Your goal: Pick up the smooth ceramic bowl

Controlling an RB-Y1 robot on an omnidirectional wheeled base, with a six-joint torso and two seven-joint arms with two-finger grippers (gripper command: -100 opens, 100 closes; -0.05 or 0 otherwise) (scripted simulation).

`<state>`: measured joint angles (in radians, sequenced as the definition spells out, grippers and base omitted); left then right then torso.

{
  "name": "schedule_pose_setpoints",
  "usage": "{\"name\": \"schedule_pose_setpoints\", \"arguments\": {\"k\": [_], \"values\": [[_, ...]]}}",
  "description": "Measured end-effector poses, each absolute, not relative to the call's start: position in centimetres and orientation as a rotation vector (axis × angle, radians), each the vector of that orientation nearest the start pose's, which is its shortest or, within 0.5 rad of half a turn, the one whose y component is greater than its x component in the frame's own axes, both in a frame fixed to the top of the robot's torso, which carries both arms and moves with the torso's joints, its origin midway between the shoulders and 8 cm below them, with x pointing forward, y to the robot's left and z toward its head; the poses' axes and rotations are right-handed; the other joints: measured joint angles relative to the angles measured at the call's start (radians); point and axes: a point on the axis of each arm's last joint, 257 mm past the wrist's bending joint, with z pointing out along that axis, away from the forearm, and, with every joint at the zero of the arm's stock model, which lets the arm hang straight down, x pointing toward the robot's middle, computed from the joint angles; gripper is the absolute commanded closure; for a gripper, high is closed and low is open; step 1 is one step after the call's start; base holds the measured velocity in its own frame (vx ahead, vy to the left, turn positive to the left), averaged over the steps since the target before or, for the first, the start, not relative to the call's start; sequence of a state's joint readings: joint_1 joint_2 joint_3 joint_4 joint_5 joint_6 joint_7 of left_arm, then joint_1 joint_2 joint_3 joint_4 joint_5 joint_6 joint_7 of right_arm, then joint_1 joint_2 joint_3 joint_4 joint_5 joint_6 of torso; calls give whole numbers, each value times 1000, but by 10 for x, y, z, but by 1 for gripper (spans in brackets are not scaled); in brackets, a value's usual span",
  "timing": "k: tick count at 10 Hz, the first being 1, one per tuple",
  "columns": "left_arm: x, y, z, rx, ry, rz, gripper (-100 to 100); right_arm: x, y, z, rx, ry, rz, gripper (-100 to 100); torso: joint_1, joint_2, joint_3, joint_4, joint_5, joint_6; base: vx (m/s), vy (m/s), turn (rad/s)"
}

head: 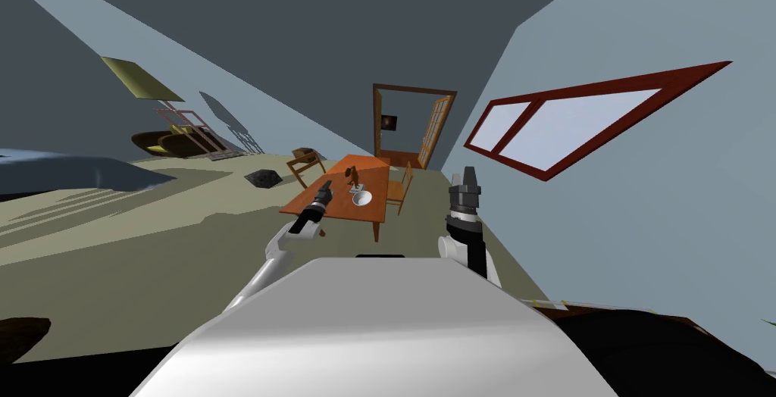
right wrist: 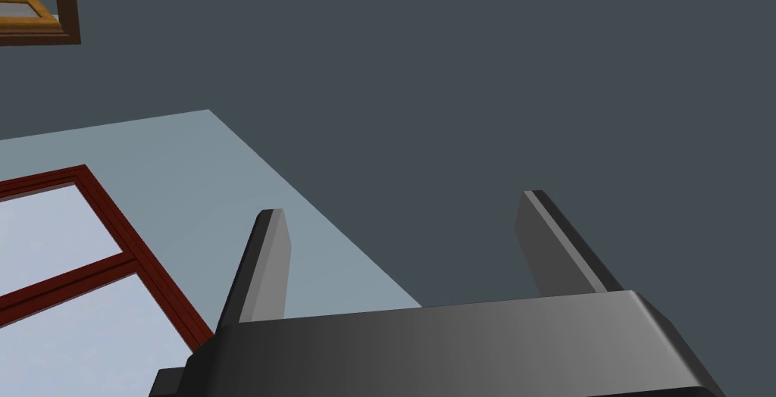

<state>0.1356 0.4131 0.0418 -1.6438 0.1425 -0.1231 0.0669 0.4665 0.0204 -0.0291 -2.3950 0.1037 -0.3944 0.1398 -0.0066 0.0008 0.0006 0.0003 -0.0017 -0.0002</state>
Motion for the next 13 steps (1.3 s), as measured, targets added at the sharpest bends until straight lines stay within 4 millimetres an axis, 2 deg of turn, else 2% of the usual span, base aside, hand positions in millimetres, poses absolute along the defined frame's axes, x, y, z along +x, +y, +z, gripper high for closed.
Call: {"name": "schedule_pose_setpoints", "arguments": {"k": [6, 9, 10, 13], "values": [[521, 413, -245, -1181, 1327, -919, -100, 339, -275, 66, 526, 650, 1087, 0, 1, -1, -1, 0, 0, 0, 0, -82, -23], [525, 431, -273, -1259, 1368, -851, -100, 338, -275, 66, 526, 650, 1087, 0, 3, -1, -1, 0, 1, 0, 10, -66, -28], [525, 441, -280, -1288, 1380, -823, -100, 338, -275, 66, 526, 650, 1087, 0, 3, -2, -1, 0, 1, 0, 15, -65, -8], [525, 456, -300, -1361, 1412, -761, -100, 338, -275, 66, 526, 650, 1087, 0, 3, -2, -1, 0, 1, 0, 26, -67, -26]]}}
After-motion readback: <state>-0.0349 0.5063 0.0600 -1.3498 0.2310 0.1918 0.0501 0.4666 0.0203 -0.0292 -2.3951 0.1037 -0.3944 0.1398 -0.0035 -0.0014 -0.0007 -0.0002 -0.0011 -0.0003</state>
